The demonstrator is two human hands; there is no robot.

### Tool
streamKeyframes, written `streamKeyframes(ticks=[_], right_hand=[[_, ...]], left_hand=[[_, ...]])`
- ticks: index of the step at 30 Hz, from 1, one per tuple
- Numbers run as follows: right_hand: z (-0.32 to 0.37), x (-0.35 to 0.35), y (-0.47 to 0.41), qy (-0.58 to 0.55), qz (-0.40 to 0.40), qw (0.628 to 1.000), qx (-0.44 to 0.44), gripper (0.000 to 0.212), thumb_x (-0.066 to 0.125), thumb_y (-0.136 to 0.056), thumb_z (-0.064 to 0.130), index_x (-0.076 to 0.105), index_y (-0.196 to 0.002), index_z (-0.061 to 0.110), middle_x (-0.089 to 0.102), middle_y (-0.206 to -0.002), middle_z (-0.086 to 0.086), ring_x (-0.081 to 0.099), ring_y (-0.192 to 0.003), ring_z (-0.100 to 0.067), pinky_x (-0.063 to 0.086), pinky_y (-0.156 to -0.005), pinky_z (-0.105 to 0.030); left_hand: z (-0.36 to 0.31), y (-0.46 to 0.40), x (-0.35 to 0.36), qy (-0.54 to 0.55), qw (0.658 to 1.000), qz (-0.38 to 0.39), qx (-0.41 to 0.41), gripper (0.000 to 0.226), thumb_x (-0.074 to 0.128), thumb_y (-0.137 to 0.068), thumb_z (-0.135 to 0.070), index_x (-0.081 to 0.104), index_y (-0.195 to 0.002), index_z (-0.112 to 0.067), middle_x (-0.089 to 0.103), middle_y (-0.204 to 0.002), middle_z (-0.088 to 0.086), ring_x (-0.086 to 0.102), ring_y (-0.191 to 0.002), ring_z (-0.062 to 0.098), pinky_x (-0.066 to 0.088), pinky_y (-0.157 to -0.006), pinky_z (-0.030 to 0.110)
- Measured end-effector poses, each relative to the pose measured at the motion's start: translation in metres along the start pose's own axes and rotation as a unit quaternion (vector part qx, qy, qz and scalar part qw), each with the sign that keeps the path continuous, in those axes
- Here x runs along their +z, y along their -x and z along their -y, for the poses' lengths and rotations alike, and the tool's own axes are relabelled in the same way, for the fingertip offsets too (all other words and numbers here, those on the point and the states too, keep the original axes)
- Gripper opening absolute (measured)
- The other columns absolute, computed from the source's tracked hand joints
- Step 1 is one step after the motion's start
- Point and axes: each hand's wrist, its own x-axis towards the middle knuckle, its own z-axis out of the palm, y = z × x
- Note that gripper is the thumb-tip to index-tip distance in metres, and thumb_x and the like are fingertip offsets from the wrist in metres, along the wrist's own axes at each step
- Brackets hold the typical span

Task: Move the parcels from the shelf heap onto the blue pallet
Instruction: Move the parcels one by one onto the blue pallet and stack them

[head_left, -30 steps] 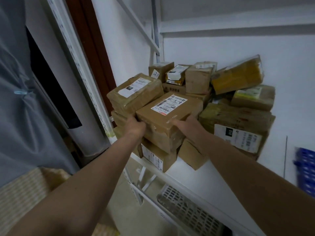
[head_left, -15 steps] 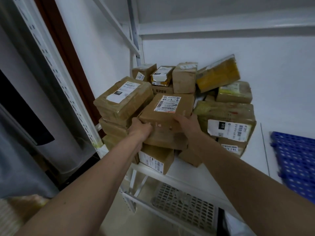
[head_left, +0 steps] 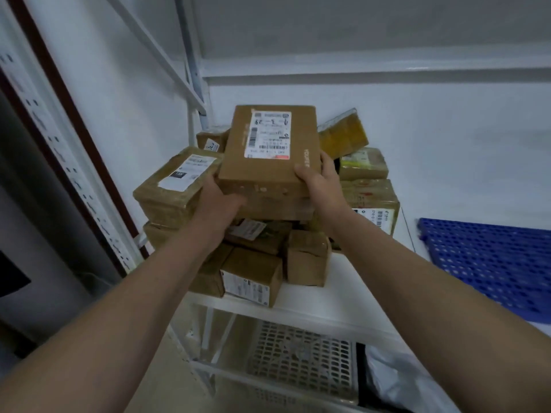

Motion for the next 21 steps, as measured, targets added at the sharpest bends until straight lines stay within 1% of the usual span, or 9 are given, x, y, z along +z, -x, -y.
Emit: streamKeyframes(ticks=[2, 4, 5, 7, 8, 11, 16, 18, 21], right_hand=[[0.012, -0.002, 0.004, 0.006, -0.009, 0.999, -0.032, 0.063, 0.057, -0.094, 0.024, 0.026, -0.148, 0.024, 0.053, -0.125, 0.004, 0.054, -0.115, -0.017, 0.050, -0.089, -0.033], [0.022, -0.009, 0.010, 0.026, -0.033, 0.998, -0.054, 0.063, 0.058, -0.094, 0.026, 0.026, -0.149, 0.023, 0.054, -0.126, 0.003, 0.055, -0.116, -0.017, 0.049, -0.097, -0.037], [0.026, -0.015, 0.014, 0.033, -0.047, 0.997, -0.057, 0.063, 0.058, -0.094, 0.027, 0.027, -0.149, 0.022, 0.055, -0.125, 0.003, 0.055, -0.115, -0.016, 0.048, -0.097, -0.034], [0.029, -0.031, 0.023, 0.054, -0.080, 0.994, -0.057, 0.060, 0.056, -0.095, 0.030, 0.029, -0.147, 0.022, 0.053, -0.118, 0.007, 0.057, -0.107, -0.009, 0.048, -0.088, -0.019], [0.030, -0.041, 0.028, 0.064, -0.099, 0.991, -0.057, 0.059, 0.056, -0.094, 0.032, 0.030, -0.146, 0.023, 0.052, -0.116, 0.009, 0.056, -0.103, -0.007, 0.047, -0.085, -0.016], [0.032, -0.073, 0.043, 0.073, -0.159, 0.983, -0.061, 0.065, 0.063, -0.090, 0.033, 0.032, -0.145, 0.021, 0.052, -0.120, 0.006, 0.054, -0.106, -0.009, 0.047, -0.087, -0.022], [0.044, -0.135, 0.074, 0.093, -0.231, 0.967, -0.060, 0.081, 0.079, -0.075, 0.035, 0.034, -0.141, 0.018, 0.057, -0.122, 0.003, 0.059, -0.108, -0.013, 0.050, -0.090, -0.026], [0.045, -0.158, 0.086, 0.098, -0.254, 0.961, -0.052, 0.080, 0.081, -0.073, 0.033, 0.038, -0.138, 0.015, 0.060, -0.119, 0.002, 0.061, -0.106, -0.014, 0.052, -0.092, -0.031], [0.040, -0.191, 0.099, 0.104, -0.289, 0.951, -0.026, 0.075, 0.082, -0.073, 0.031, 0.042, -0.134, 0.012, 0.062, -0.108, 0.005, 0.063, -0.097, -0.010, 0.055, -0.083, -0.028]], left_hand=[[-0.008, -0.001, 0.001, -0.009, 1.000, 0.012, 0.021, 0.071, 0.066, -0.063, -0.011, 0.048, -0.129, -0.030, 0.060, -0.123, -0.004, 0.056, -0.114, 0.022, 0.051, -0.094, 0.048], [-0.015, 0.001, 0.008, -0.024, 0.999, 0.017, 0.037, 0.067, 0.066, -0.067, -0.009, 0.051, -0.129, -0.026, 0.061, -0.122, -0.003, 0.056, -0.113, 0.020, 0.049, -0.097, 0.045], [-0.017, 0.002, 0.015, -0.030, 0.998, 0.019, 0.048, 0.064, 0.067, -0.070, -0.007, 0.050, -0.130, -0.023, 0.060, -0.123, -0.001, 0.055, -0.113, 0.020, 0.047, -0.098, 0.042], [-0.021, 0.006, 0.031, -0.062, 0.994, 0.035, 0.078, 0.059, 0.067, -0.078, -0.004, 0.047, -0.133, -0.017, 0.056, -0.125, 0.001, 0.052, -0.115, 0.019, 0.044, -0.094, 0.033], [-0.023, 0.008, 0.040, -0.074, 0.992, 0.052, 0.089, 0.059, 0.066, -0.080, -0.004, 0.045, -0.134, -0.017, 0.055, -0.125, 0.001, 0.051, -0.115, 0.019, 0.043, -0.094, 0.033], [-0.028, 0.015, 0.072, -0.070, 0.985, 0.125, 0.097, 0.064, 0.066, -0.082, -0.005, 0.039, -0.138, -0.020, 0.055, -0.124, -0.002, 0.051, -0.115, 0.018, 0.042, -0.101, 0.037], [-0.042, 0.036, 0.131, -0.066, 0.961, 0.238, 0.121, 0.061, 0.068, -0.082, -0.007, 0.038, -0.134, -0.019, 0.056, -0.120, -0.001, 0.053, -0.110, 0.016, 0.045, -0.091, 0.031], [-0.041, 0.048, 0.154, -0.064, 0.953, 0.272, 0.115, 0.064, 0.070, -0.082, -0.006, 0.037, -0.135, -0.020, 0.056, -0.123, 0.001, 0.053, -0.111, 0.017, 0.046, -0.095, 0.033], [-0.030, 0.064, 0.187, -0.076, 0.941, 0.316, 0.092, 0.057, 0.071, -0.081, -0.006, 0.039, -0.127, -0.018, 0.055, -0.125, 0.004, 0.053, -0.114, 0.020, 0.046, -0.100, 0.039]])
